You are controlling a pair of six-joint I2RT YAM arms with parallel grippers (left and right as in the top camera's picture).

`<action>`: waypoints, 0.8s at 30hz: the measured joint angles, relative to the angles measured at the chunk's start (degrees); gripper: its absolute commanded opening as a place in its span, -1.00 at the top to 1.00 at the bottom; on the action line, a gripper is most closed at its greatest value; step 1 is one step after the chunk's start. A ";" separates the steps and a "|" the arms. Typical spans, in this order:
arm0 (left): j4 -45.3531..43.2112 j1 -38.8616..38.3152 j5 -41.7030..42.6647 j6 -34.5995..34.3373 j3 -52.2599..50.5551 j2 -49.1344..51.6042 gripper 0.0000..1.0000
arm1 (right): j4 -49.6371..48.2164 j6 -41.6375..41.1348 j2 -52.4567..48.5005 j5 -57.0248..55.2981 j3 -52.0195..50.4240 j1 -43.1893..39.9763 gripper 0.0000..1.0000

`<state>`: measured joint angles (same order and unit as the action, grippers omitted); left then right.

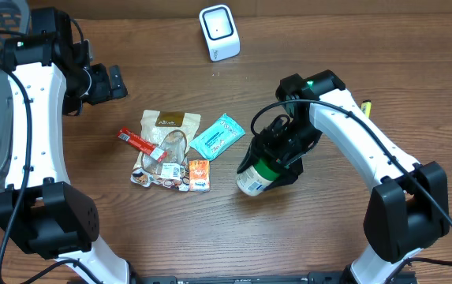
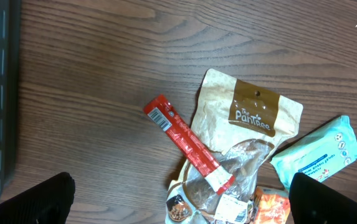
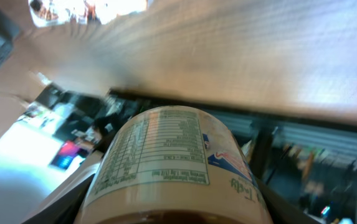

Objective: Scan the item barcode
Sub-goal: 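Carry the jar to the white scanner and hold it there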

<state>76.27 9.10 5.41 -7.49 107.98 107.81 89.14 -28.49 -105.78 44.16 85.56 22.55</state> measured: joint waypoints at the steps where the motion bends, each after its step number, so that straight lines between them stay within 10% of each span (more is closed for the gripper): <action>1: 0.00 0.00 0.00 0.02 0.00 0.00 -0.99 | -1.27 -0.02 0.00 -1.66 0.00 -0.02 0.41; 7: 0.02 0.00 0.00 0.02 0.00 0.00 -0.99 | -9.66 -0.02 0.00 -14.78 0.00 -0.02 0.41; 13: 0.02 0.00 0.00 0.02 0.00 0.00 -1.00 | -18.91 0.00 0.00 -27.10 0.00 0.00 0.92; 24: 0.02 0.00 0.00 0.02 0.00 0.00 -1.00 | -23.34 4.42 -0.11 -40.83 5.05 -0.02 0.93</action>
<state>76.29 9.10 5.41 -7.46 107.98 107.81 65.80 -24.08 -105.89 3.33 90.61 22.52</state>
